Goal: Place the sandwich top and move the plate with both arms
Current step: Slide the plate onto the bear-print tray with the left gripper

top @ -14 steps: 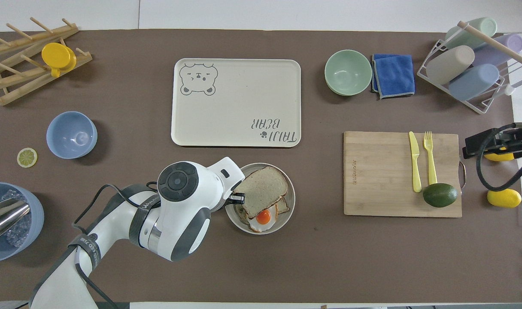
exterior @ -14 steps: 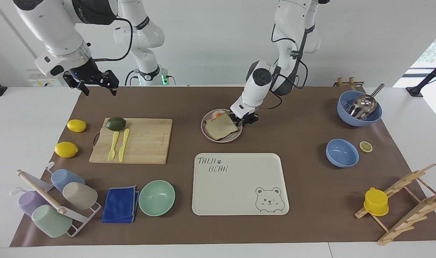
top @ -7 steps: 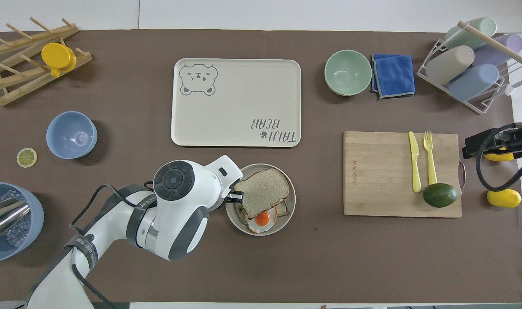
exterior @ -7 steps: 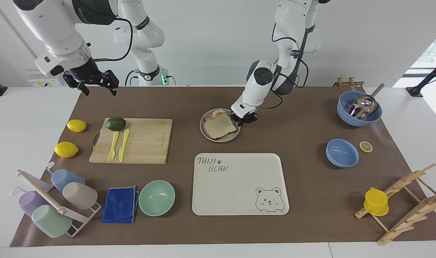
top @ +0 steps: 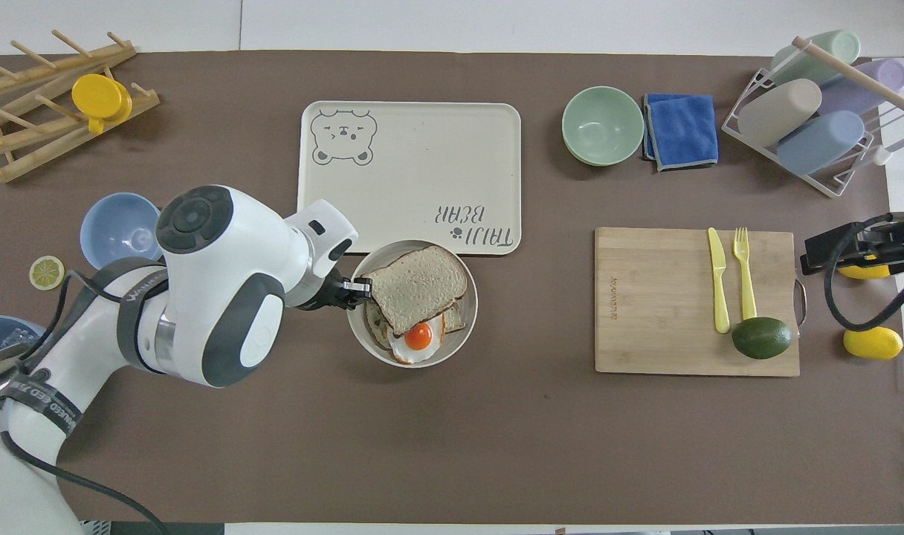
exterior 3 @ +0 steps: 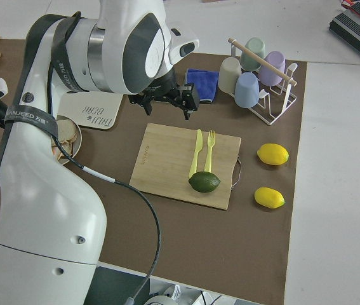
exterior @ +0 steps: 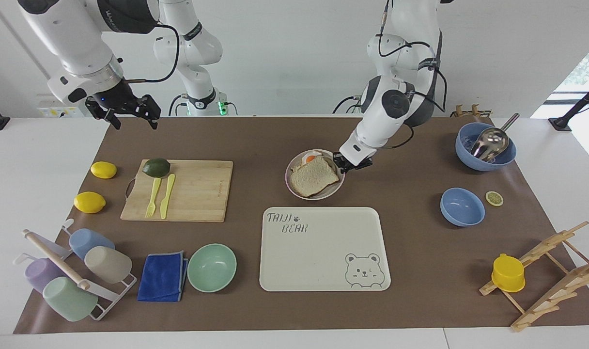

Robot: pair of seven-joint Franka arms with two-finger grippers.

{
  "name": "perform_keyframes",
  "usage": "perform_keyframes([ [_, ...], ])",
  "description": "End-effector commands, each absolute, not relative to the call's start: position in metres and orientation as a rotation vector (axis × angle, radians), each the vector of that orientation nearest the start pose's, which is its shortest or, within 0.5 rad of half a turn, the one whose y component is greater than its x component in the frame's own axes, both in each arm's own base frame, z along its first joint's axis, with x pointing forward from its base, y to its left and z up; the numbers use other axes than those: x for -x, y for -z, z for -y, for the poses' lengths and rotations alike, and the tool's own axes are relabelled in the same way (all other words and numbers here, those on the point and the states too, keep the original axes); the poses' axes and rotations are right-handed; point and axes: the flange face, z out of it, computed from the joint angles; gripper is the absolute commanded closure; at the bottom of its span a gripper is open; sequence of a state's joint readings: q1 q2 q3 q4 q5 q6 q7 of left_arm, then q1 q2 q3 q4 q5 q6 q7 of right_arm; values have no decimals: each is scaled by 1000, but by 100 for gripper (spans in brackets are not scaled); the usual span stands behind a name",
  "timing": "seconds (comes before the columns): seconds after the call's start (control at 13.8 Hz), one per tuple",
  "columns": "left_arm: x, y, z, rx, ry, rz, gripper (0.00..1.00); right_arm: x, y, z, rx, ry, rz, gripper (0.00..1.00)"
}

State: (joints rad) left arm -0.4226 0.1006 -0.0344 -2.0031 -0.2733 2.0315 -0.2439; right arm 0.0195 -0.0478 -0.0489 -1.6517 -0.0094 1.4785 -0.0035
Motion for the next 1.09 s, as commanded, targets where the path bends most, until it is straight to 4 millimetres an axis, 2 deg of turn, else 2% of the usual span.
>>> perform_keyframes([
  [0.0, -542, -435, 247, 3397, -276, -87, 100, -522, -605, 19, 3128, -190, -24, 0],
  [0.07, -559, -442, 236, 3409, -257, -50, 100, -522, -605, 20, 3128, -190, -26, 0],
  [0.22, -588, -455, 228, 3431, -205, -18, 100, -522, -605, 20, 3126, -189, -26, 0],
  [0.29, -606, -455, 218, 3433, -210, 12, 100, -522, -605, 19, 3128, -190, -24, 0],
  [0.36, -624, -450, 214, 3433, -233, 26, 100, -522, -605, 20, 3128, -190, -26, 0],
  [0.51, -658, -443, 222, 3447, -229, 19, 100, -522, -605, 20, 3128, -190, -26, 0],
  [0.65, -688, -422, 229, 3476, -207, 38, 100, -522, -605, 20, 3126, -189, -26, 0],
  [0.8, -707, -397, 239, 3492, -156, 43, 100, -522, -605, 20, 3128, -190, -26, 0],
  [0.87, -709, -388, 247, 3495, -125, 40, 100, -522, -605, 20, 3126, -189, -26, 0],
  [1.01, -705, -371, 249, 3474, -142, 30, 100, -522, -605, 20, 3128, -190, -26, 0],
])
